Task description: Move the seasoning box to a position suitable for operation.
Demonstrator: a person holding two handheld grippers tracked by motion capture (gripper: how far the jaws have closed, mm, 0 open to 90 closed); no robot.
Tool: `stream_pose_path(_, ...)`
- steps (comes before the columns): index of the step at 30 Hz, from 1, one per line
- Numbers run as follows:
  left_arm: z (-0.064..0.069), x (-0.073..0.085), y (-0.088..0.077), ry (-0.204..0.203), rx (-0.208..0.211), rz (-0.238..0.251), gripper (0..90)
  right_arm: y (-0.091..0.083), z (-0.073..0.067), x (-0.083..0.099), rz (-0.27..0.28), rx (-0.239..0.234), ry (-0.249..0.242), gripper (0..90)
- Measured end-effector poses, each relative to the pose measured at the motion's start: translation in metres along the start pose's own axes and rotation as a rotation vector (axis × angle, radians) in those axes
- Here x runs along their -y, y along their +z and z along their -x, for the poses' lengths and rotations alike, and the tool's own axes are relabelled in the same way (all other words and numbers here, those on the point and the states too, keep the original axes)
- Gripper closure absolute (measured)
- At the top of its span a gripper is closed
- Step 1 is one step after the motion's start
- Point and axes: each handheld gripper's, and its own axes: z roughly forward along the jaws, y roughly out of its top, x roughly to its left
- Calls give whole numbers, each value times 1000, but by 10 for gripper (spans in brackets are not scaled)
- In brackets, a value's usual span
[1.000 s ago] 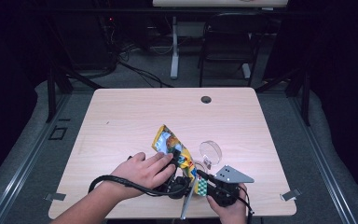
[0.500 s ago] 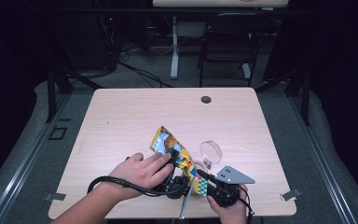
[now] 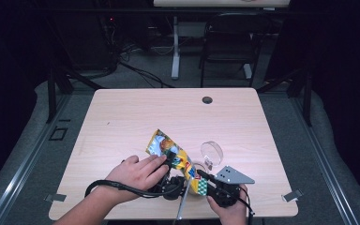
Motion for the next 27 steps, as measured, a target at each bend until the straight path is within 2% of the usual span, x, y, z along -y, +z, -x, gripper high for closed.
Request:
stream_pose_path(15, 6, 9, 1, -71, 25, 10, 852, 1, 0, 0, 7, -2, 0, 778)
stream_pose_path(17, 8, 9, 1, -95, 24, 18, 851, 1, 1, 0, 7, -1, 2, 774)
stream_pose_path(19, 8, 10, 1, -97, 26, 16, 852, 2, 1, 1, 8, -3, 6, 770)
stream_pose_path(21, 10, 11, 1, -122, 27, 25, 852, 2, 1, 0, 8, -3, 8, 765)
stream_pose_path(26, 12, 14, 2, -146, 35, 29, 852, 1, 1, 0, 12, -4, 7, 754)
stream_pose_path(27, 14, 15, 2, -166, 39, 35, 853, 1, 1, 0, 13, -3, 6, 751)
